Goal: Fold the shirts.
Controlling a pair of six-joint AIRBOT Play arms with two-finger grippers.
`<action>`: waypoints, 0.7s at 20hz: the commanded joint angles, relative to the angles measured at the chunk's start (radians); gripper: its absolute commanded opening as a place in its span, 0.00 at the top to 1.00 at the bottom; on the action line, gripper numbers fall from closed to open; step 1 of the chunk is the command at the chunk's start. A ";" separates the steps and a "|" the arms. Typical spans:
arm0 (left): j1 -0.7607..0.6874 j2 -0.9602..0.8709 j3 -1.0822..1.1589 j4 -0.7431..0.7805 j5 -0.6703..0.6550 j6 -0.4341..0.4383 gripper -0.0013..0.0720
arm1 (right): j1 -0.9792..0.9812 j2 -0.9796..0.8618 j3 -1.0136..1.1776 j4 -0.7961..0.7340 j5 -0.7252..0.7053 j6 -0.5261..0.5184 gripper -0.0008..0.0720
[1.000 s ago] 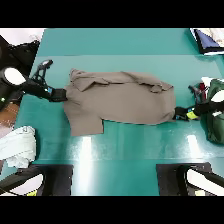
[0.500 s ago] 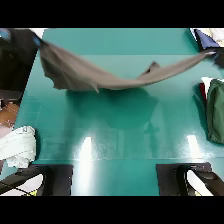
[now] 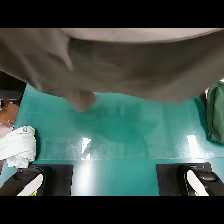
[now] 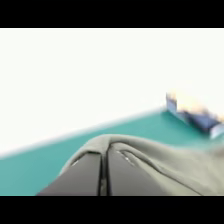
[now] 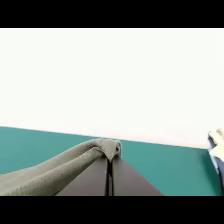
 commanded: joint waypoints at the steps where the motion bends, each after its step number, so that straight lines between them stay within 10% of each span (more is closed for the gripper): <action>1: 0.000 0.122 0.004 0.005 0.116 -0.001 0.95 | 0.001 -0.034 0.163 -0.142 0.135 0.080 0.97; 7: 0.000 0.102 -0.061 0.097 -0.046 -0.028 0.95 | 0.000 -0.250 0.356 -0.357 0.515 0.161 0.97; 14: 0.000 -0.137 -0.407 0.180 -0.299 -0.020 0.95 | 0.001 -0.520 0.071 -0.344 0.744 0.161 0.97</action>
